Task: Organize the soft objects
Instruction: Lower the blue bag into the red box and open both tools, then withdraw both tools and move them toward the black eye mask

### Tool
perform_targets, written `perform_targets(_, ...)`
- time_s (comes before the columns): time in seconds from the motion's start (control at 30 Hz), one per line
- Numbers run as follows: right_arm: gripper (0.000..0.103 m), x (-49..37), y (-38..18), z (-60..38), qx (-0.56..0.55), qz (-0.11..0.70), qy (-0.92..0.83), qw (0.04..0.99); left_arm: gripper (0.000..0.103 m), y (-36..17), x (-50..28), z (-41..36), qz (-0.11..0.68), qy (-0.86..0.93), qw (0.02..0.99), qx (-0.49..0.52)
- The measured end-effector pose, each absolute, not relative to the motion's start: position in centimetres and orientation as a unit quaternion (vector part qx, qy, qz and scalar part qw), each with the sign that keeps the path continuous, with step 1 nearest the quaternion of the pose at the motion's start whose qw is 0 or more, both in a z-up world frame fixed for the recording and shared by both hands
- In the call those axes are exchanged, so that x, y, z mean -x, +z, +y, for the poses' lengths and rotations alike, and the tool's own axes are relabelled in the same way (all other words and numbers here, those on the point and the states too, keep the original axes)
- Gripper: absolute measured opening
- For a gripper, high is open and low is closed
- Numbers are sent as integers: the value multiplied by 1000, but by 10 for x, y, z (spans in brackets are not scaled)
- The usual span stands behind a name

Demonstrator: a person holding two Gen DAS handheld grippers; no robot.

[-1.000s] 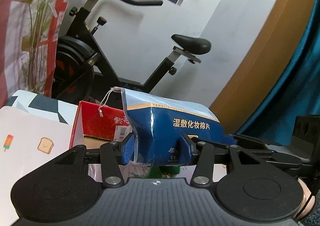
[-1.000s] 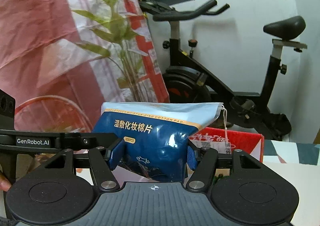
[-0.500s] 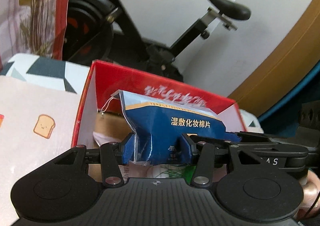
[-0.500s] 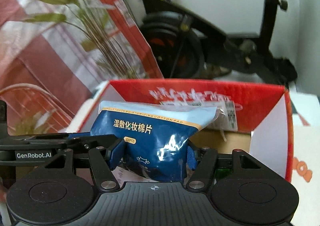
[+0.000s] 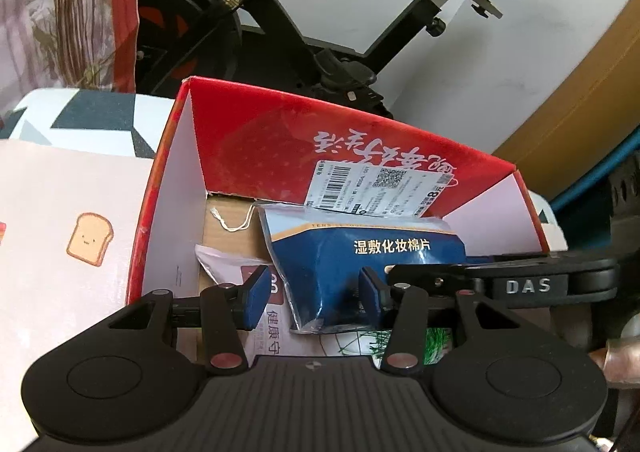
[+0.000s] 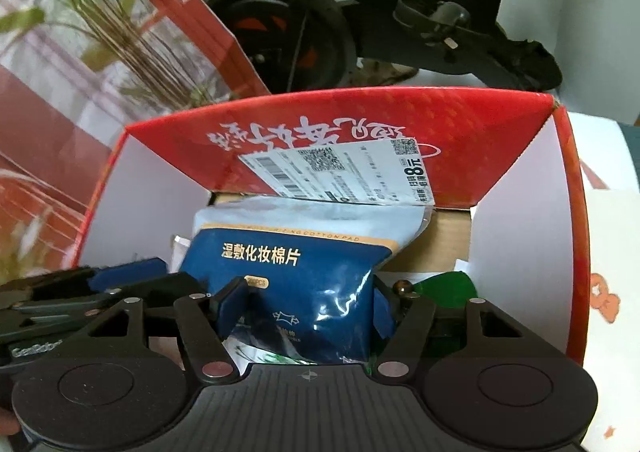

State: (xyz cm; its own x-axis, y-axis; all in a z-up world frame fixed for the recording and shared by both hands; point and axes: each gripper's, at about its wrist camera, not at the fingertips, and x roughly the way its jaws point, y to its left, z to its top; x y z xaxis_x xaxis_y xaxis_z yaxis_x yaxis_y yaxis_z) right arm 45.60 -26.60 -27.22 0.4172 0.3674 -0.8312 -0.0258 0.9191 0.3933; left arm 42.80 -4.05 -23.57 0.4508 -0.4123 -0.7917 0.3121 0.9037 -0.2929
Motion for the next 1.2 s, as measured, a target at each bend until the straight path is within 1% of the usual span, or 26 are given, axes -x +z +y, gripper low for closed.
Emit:
perform_targets(0.1, 62, -460, -274, -255, -126, 538, 112, 826, 50, -231, -424, -43, 471, -210, 855, 41)
perform_targets(0.27, 66, -457, -266, -253, -128, 526, 98, 835, 50, -219, -415, -42, 453, -209, 866, 36)
perform_targets(0.37, 74, -446, -253, -258, -137, 502, 96, 849, 51, -211, -408, -41, 444, -204, 872, 30)
perform_targets(0.53, 74, -423, -227, -275, -144, 474, 100, 863, 53, -199, -396, -44, 430, -198, 880, 20)
perform_targets(0.57, 74, -416, -222, -277, -144, 466, 101, 867, 57, -197, -392, -46, 426, -198, 883, 16)
perform_targets(0.63, 75, -403, -213, -283, -149, 453, 101, 873, 69, -190, -383, -47, 415, -200, 887, 4)
perform_targets(0.67, 77, -396, -209, -286, -152, 446, 102, 876, 73, -187, -379, -48, 409, -201, 890, -1)
perform_targets(0.7, 83, -390, -206, -288, -152, 439, 102, 880, 82, -184, -374, -47, 403, -203, 892, -5)
perform_targets(0.73, 90, -383, -202, -289, -150, 432, 100, 884, 93, -180, -368, -47, 397, -202, 895, -10)
perform_targets(0.8, 98, -369, -196, -290, -139, 415, 94, 894, 101, -174, -358, -45, 383, -196, 902, -18)
perform_targets(0.83, 100, -362, -193, -290, -132, 404, 88, 901, 103, -170, -352, -43, 374, -192, 907, -21)
perform_targets(0.9, 103, -350, -187, -291, -126, 387, 85, 909, 103, -163, -341, -39, 359, -190, 913, -27)
perform_targets(1.2, 103, -303, -176, -300, -149, 346, 73, 924, 103, -150, -305, -25, 325, -174, 929, -38)
